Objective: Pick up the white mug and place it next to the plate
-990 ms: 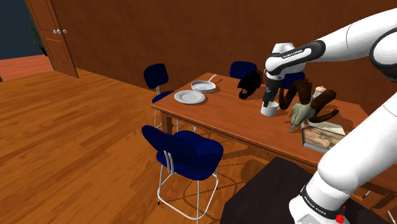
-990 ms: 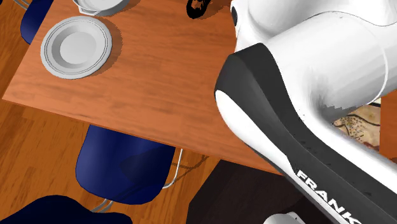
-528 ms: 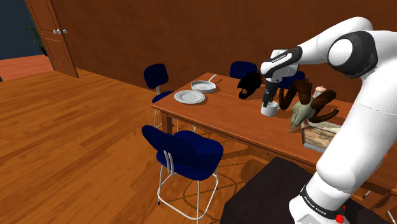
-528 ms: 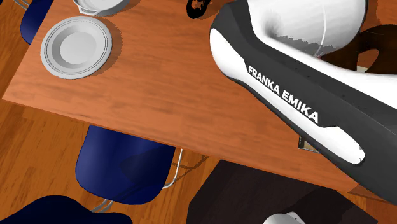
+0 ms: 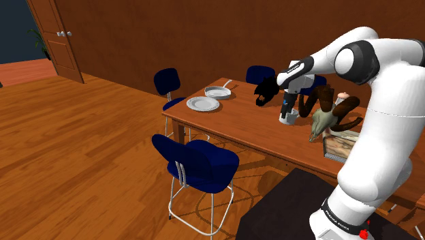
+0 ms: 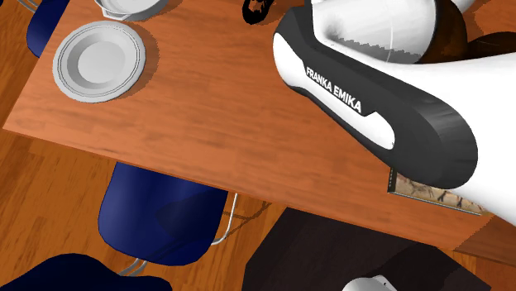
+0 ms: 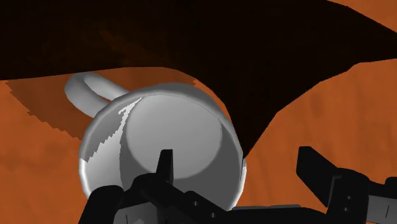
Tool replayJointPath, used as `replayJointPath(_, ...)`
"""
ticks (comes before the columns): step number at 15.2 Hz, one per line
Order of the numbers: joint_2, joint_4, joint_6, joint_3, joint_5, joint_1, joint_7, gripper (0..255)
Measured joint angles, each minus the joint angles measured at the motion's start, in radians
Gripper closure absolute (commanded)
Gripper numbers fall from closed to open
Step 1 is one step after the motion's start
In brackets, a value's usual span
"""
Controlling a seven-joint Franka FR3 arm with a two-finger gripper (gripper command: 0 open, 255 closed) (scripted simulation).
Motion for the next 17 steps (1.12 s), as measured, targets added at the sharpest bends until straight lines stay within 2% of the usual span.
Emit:
replayJointPath(8, 0.021, -0.011, 0.031, 0.003, 0.011, -0.005, -0.008, 0)
replayJointPath(9, 0.021, -0.011, 0.031, 0.003, 0.011, -0.005, -0.008, 255)
replayJointPath(17, 0.021, -0.011, 0.032, 0.003, 0.011, -0.005, -0.008, 255)
